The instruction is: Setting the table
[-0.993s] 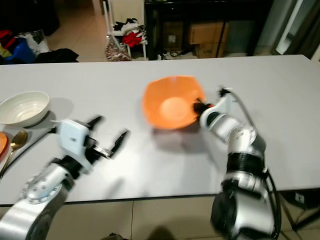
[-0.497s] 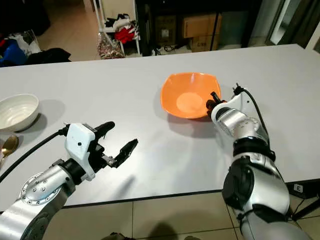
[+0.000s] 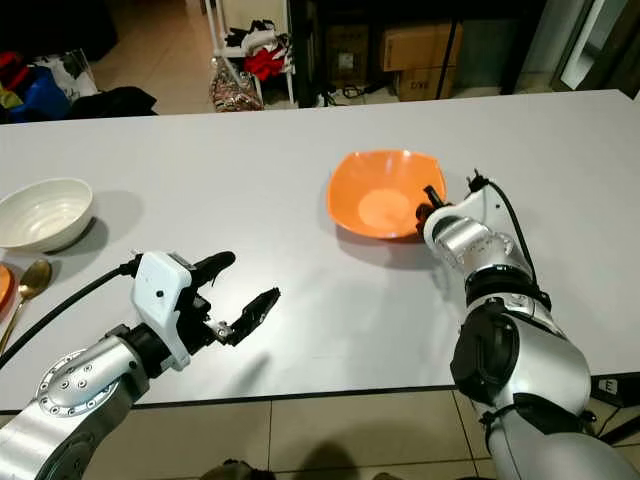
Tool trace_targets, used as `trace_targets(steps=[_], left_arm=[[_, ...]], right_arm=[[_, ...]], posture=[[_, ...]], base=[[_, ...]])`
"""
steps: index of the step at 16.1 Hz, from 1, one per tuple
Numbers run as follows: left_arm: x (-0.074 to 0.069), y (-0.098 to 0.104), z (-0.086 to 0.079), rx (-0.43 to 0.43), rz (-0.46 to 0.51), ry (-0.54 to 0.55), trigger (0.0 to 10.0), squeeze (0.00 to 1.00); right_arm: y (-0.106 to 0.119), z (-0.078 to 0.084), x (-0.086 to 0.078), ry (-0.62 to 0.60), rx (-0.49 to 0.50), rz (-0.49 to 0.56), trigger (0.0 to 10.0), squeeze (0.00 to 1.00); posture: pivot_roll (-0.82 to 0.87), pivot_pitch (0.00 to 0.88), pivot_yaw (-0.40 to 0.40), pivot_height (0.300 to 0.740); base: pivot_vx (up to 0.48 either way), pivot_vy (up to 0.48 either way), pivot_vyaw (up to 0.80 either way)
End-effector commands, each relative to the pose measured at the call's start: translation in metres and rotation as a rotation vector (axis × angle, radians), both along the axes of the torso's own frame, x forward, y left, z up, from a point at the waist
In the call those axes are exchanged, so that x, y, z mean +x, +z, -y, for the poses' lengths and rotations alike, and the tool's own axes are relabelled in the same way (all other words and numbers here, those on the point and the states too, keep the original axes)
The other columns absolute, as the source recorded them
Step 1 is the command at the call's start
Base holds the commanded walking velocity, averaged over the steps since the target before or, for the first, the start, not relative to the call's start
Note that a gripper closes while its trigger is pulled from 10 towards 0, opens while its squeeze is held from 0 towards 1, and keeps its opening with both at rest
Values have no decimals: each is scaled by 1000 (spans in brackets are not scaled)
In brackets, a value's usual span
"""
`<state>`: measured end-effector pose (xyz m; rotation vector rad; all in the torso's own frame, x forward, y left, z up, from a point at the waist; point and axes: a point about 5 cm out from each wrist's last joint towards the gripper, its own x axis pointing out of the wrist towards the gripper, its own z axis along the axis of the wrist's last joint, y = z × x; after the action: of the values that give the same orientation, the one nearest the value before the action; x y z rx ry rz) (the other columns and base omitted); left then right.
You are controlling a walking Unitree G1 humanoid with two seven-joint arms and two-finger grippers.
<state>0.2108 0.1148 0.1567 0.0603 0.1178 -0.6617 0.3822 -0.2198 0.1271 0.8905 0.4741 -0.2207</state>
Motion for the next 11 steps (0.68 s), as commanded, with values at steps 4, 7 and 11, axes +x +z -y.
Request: trace_targets(steps=[4, 7, 11], left_arm=[[0, 2, 4, 5, -3, -31, 10000, 0], [1, 2, 5, 2, -3, -34, 10000, 0], [1, 0, 2, -1, -2, -13, 10000, 0]], right_arm=[[11, 5, 4, -41, 7, -11, 10000, 604], [15, 9, 5, -53, 14, -7, 10000, 1000], [31, 21, 5, -29, 23, 25, 10000, 1000]], posture=[[-65, 1, 88, 740], [-68, 0, 83, 740], [-82, 0, 79, 740]], base=[[0, 0, 0], [0, 0, 0], [0, 0, 0]])
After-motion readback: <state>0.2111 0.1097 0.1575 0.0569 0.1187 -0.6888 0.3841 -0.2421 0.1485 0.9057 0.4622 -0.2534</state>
